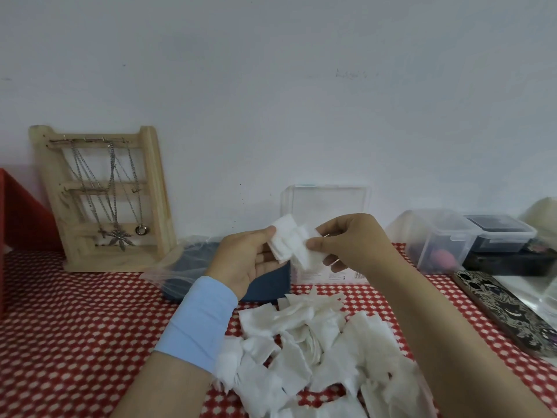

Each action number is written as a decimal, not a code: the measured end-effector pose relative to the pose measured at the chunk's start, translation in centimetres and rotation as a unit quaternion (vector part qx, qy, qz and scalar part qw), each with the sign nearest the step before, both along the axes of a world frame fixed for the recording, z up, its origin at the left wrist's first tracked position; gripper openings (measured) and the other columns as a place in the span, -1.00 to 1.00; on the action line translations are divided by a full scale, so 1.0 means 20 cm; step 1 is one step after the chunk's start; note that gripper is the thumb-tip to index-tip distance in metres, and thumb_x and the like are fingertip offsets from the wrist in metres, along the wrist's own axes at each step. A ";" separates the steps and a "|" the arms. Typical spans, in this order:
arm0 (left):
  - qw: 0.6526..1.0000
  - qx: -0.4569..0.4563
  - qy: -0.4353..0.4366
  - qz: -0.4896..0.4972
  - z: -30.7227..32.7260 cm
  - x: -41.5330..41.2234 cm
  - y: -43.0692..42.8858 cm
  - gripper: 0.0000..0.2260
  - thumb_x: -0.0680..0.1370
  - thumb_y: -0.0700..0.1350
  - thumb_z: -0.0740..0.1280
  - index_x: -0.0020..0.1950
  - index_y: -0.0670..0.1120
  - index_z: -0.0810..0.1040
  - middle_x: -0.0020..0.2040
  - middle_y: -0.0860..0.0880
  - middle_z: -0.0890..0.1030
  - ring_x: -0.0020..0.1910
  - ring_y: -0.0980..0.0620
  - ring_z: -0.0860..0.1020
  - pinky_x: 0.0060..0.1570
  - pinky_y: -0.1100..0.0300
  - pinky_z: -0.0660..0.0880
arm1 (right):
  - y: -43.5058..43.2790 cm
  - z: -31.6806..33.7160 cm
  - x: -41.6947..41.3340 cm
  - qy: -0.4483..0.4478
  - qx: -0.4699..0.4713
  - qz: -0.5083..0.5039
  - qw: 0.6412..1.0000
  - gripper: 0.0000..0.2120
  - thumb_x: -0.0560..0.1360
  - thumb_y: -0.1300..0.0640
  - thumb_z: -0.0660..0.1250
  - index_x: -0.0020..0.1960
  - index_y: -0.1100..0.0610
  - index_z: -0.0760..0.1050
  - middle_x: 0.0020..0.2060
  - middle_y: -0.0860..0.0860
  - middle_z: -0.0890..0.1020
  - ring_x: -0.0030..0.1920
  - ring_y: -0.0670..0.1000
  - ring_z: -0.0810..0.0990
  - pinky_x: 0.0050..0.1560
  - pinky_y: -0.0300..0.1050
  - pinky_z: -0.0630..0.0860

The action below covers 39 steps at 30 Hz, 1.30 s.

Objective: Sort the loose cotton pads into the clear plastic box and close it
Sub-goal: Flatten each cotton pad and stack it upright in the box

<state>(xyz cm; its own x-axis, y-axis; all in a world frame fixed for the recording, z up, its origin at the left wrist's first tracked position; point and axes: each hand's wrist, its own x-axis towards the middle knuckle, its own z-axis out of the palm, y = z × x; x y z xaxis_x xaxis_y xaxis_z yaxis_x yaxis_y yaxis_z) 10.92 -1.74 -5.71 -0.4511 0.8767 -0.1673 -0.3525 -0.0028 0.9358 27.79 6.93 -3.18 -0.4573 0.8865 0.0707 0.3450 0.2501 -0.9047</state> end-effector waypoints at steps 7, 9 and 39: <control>0.997 -0.007 0.072 0.005 -0.01 0.00 -0.01 -0.89 0.61 -0.19 0.37 0.07 -0.21 0.64 -0.01 -0.16 0.73 -0.09 -0.06 0.73 -0.23 0.18 0.66 | 0.00 0.04 0.03 0.093 -0.052 0.035 0.994 -0.86 0.43 0.10 0.57 -0.18 0.12 0.65 -0.41 -0.09 0.64 -0.44 -0.11 0.51 -0.43 -0.27 0.38; 0.996 -0.010 0.089 -0.027 -0.01 0.02 -0.01 -0.84 0.63 -0.19 0.35 0.14 -0.24 0.64 -0.02 -0.16 0.74 -0.06 -0.07 0.73 -0.19 0.16 0.66 | -0.03 0.02 0.01 0.075 -0.043 0.047 0.995 -0.86 0.43 0.11 0.57 -0.16 0.15 0.66 -0.49 -0.11 0.60 -0.52 -0.15 0.45 -0.47 -0.31 0.35; 0.924 -0.033 0.361 -0.123 0.24 0.21 0.45 -0.51 0.49 -0.19 0.49 0.34 0.04 0.38 0.06 0.00 0.64 0.05 -0.07 0.66 0.14 -0.02 0.61 | 0.44 0.24 0.26 -0.054 -0.058 0.112 0.991 -0.83 0.54 0.18 0.44 0.12 0.19 0.64 -0.02 0.10 0.75 -0.11 0.01 0.71 0.07 -0.04 0.63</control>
<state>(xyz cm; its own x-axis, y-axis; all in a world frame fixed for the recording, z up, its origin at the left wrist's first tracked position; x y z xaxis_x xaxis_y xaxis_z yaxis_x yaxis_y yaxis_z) 15.16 7.31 -0.95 -0.2535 0.9664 0.0428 0.3818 0.0593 0.9224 32.95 15.79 1.57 -0.6425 0.7614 -0.0863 0.3896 0.2277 -0.8924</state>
